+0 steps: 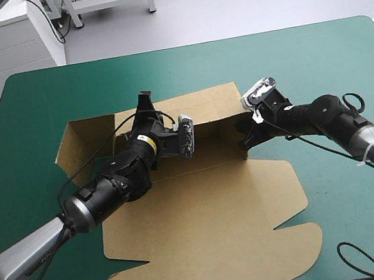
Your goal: Fold the box
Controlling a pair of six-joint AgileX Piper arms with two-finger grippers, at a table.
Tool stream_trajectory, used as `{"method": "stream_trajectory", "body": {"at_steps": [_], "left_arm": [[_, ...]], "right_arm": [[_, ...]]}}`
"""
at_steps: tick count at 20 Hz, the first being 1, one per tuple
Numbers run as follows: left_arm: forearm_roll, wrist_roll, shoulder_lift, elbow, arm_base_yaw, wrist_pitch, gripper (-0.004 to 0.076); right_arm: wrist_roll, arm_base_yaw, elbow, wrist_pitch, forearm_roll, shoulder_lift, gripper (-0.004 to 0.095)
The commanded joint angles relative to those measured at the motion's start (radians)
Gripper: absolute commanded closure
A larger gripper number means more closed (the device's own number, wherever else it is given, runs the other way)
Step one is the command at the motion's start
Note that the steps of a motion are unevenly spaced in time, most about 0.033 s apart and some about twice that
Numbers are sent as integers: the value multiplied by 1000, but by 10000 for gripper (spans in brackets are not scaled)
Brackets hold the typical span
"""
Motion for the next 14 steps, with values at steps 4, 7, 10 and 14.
{"method": "stream_trajectory", "body": {"at_steps": [4, 7, 10, 14], "left_arm": [[-82, -12, -12, 6, -2, 27, 731], [-82, -12, -23, 5, -7, 12, 700], [-97, -49, -81, 5, -11, -96, 476], [-104, -71, -166, 5, -35, -147, 187]], "right_arm": [[29, 13, -22, 146, 54, -24, 926], [51, 13, -22, 88, 48, -26, 925], [123, 13, -22, -19, -10, -26, 925], [144, 13, -29, -59, -14, -26, 926]]}}
